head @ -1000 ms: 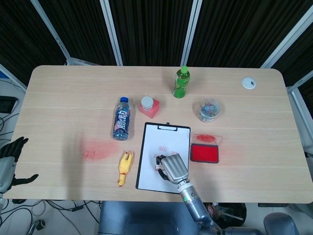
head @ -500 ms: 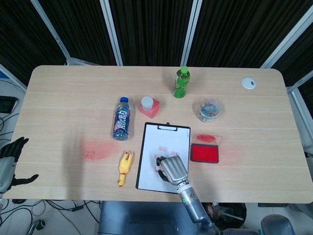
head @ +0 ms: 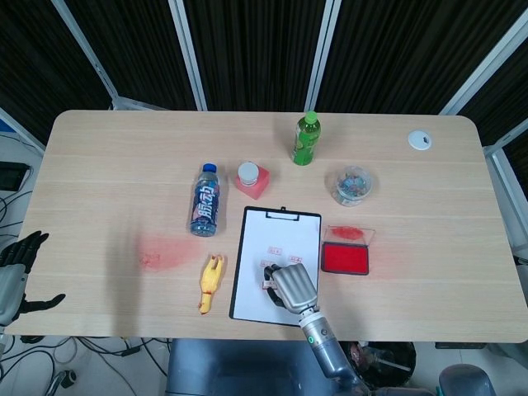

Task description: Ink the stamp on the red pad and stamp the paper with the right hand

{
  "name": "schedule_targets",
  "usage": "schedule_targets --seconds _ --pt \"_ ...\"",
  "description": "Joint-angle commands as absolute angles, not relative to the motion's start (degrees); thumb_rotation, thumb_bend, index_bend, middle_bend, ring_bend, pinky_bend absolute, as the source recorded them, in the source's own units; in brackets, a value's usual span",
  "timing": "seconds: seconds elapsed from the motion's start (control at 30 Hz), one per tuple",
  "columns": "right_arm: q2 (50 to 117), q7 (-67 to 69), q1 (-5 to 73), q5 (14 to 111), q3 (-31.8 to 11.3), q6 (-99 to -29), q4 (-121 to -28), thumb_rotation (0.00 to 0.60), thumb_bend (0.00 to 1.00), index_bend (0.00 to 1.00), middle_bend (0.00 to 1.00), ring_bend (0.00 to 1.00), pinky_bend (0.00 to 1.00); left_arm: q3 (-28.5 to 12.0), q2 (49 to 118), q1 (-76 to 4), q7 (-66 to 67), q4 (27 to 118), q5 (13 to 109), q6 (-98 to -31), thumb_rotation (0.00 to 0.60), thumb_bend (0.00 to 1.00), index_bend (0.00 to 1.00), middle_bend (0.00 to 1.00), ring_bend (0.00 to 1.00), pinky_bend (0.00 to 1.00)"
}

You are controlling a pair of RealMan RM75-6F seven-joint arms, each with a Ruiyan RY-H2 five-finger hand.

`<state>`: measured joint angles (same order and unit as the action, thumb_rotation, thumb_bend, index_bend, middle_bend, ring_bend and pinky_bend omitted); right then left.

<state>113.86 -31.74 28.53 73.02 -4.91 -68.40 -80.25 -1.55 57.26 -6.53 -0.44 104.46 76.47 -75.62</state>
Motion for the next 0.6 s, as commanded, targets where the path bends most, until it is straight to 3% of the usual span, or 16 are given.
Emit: schedule_targets --seconds 0.03,0.6 --pt "113.95 -31.74 28.45 73.04 -4.88 -68.29 -80.11 0.6 0.62 0.84 0.74 0.8 0.86 -1.55 57.26 -6.54 -0.46 104.46 76.47 -75.61 0.6 0.0 0.0 0.0 0.0 0.0" --pt "114.76 -31.56 27.85 73.08 -4.65 -67.54 -78.81 0.6 0.63 0.87 0.76 0.82 0.86 -1.54 57.18 -6.64 -0.61 104.43 76.34 -75.37 0.6 0.0 0.0 0.0 0.0 0.0"
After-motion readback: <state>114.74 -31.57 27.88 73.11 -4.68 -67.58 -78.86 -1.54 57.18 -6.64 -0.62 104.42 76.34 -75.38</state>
